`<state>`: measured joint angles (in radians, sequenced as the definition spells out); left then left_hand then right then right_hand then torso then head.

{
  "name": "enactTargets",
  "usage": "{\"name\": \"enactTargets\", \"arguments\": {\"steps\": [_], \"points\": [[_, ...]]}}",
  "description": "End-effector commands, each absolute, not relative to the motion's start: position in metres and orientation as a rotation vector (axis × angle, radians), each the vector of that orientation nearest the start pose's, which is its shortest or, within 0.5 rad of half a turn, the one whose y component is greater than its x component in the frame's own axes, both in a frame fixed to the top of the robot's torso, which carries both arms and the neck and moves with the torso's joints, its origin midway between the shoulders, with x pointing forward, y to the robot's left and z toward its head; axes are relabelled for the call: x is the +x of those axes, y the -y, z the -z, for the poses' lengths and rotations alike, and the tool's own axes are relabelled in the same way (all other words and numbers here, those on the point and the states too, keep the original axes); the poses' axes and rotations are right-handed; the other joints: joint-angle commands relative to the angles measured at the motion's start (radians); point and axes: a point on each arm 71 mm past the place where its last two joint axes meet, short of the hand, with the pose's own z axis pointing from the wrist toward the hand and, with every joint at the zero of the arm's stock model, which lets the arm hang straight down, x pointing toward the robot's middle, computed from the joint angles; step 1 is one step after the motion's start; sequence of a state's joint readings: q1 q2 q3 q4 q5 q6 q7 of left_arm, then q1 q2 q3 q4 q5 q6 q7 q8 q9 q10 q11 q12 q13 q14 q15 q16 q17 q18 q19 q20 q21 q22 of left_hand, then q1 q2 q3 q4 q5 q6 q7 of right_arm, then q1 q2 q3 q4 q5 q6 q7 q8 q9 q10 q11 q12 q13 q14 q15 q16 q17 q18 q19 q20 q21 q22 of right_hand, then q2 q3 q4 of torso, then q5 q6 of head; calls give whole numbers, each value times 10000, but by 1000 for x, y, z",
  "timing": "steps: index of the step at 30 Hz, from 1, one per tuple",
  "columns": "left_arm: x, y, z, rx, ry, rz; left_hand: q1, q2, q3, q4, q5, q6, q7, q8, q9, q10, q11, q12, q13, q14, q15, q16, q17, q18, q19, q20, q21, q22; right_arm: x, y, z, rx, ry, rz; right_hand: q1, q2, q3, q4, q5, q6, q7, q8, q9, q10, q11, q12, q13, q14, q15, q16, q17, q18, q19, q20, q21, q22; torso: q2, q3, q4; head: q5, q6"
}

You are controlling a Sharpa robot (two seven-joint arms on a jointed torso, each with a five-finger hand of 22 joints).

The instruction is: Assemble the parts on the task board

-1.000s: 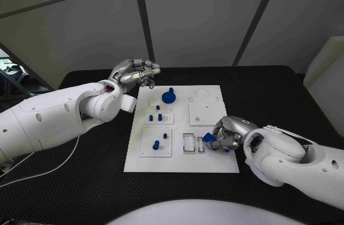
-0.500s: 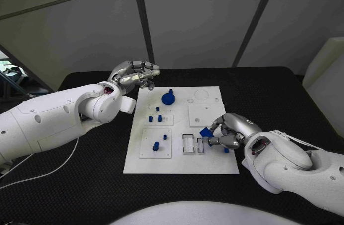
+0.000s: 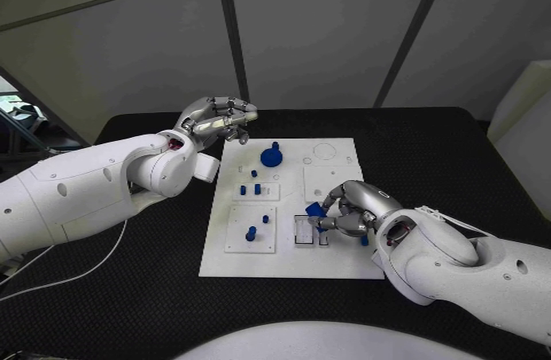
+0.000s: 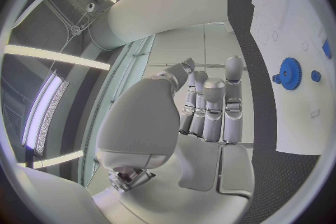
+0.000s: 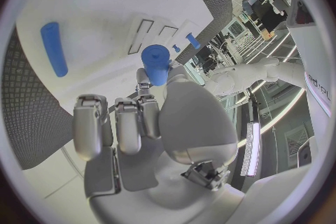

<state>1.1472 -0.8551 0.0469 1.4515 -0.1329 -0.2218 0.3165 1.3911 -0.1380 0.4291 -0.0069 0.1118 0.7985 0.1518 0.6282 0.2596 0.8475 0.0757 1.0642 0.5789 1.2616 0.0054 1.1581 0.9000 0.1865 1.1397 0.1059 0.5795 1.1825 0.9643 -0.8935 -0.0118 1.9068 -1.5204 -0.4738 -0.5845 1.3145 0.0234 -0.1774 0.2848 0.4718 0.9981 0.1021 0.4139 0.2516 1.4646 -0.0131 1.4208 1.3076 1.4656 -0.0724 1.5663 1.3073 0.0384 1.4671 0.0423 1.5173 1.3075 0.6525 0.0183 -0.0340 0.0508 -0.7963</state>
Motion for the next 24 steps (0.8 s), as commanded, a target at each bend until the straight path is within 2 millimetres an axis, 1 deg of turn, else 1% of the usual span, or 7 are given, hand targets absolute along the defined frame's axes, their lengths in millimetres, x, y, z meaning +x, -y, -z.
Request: {"name": "enactTargets", "arguments": {"steps": [1, 8, 16, 18, 20, 22, 24], "points": [[502, -231, 178, -10412, -14745, 15290, -16, 34, 27, 37, 21, -70, 10, 42, 16, -56, -8, 68, -18, -87, 12, 64, -12, -98, 13, 30, 14, 14, 371, 142, 238, 1191, -19093, -6063, -129, 83, -79, 45, -44, 631, -535, 209, 448, 275, -107, -46, 1043, 1040, -86, 23, 2577, -197, 582, -82, 40, 1915, 6, 5, -11, 34, -9], [501, -231, 178, -10410, -14748, 15295, -16, 34, 27, 37, 21, -70, 10, 42, 16, -56, -8, 68, -18, -87, 12, 64, -12, -98, 13, 30, 14, 14, 371, 135, 244, 936, -19764, -5840, -712, 346, -344, 54, -77, 996, -729, 385, 703, 321, -262, -137, 1021, 1037, -226, 17, 2562, -197, 582, -207, 38, 1920, 3, 5, -22, 65, -39], [502, -231, 179, -10412, -14765, 15301, -15, 36, 34, 38, 21, -83, 12, 63, 20, -62, -6, 76, -29, -87, 12, 75, -15, -97, 14, 30, 13, 16, 372, 133, 244, 1216, -19660, -5615, -1313, 488, -642, 71, -226, 1158, -814, 503, 930, 354, -345, -185, 1028, 1033, -299, 10, 2546, -251, 715, -287, 181, 2129, -4, 20, -12, 84, -54], [502, -231, 179, -10416, -14774, 15298, -15, 36, 34, 38, 21, -83, 12, 63, 20, -62, -6, 76, -29, -87, 12, 75, -15, -97, 14, 30, 13, 16, 373, 132, 243, 1294, -19574, -5616, -1535, 570, -748, 35, -591, 1166, -833, 519, 994, 359, -351, -205, 1026, 1032, -316, 7, 2541, -252, 717, -302, 184, 2134, -8, 17, -14, 86, -56], [502, -231, 179, -10420, -14784, 15297, -15, 36, 34, 38, 21, -83, 12, 63, 20, -62, -6, 76, -29, -87, 12, 75, -15, -97, 14, 30, 13, 16, 373, 132, 243, 1318, -19505, -5601, -1777, 632, -908, 54, -1379, 1152, -830, 530, 1073, 358, -363, -241, 1014, 1030, -320, 3, 2531, -251, 714, -317, 180, 2131, -4, 11, -18, 83, -58], [502, -231, 179, -10422, -14794, 15300, -15, 36, 34, 38, 21, -83, 12, 63, 20, -62, -6, 76, -29, -87, 12, 75, -15, -97, 14, 30, 13, 16, 373, 132, 242, 1321, -19456, -5577, -1957, 684, -1046, 65, -1929, 1141, -827, 539, 1147, 360, -361, -264, 1014, 1029, -321, 0, 2525, -251, 715, -320, 181, 2135, -5, 9, -23, 87, -53], [502, -231, 179, -10422, -14801, 15304, -15, 36, 34, 38, 21, -83, 12, 63, 20, -62, -6, 76, -29, -87, 12, 75, -15, -97, 14, 30, 13, 16, 373, 132, 242, 1324, -19421, -5566, -2077, 711, -1156, 68, -2189, 1131, -826, 544, 1207, 362, -359, -279, 1018, 1028, -319, 0, 2523, -252, 716, -319, 181, 2137, -8, 8, -20, 90, -53]]}}
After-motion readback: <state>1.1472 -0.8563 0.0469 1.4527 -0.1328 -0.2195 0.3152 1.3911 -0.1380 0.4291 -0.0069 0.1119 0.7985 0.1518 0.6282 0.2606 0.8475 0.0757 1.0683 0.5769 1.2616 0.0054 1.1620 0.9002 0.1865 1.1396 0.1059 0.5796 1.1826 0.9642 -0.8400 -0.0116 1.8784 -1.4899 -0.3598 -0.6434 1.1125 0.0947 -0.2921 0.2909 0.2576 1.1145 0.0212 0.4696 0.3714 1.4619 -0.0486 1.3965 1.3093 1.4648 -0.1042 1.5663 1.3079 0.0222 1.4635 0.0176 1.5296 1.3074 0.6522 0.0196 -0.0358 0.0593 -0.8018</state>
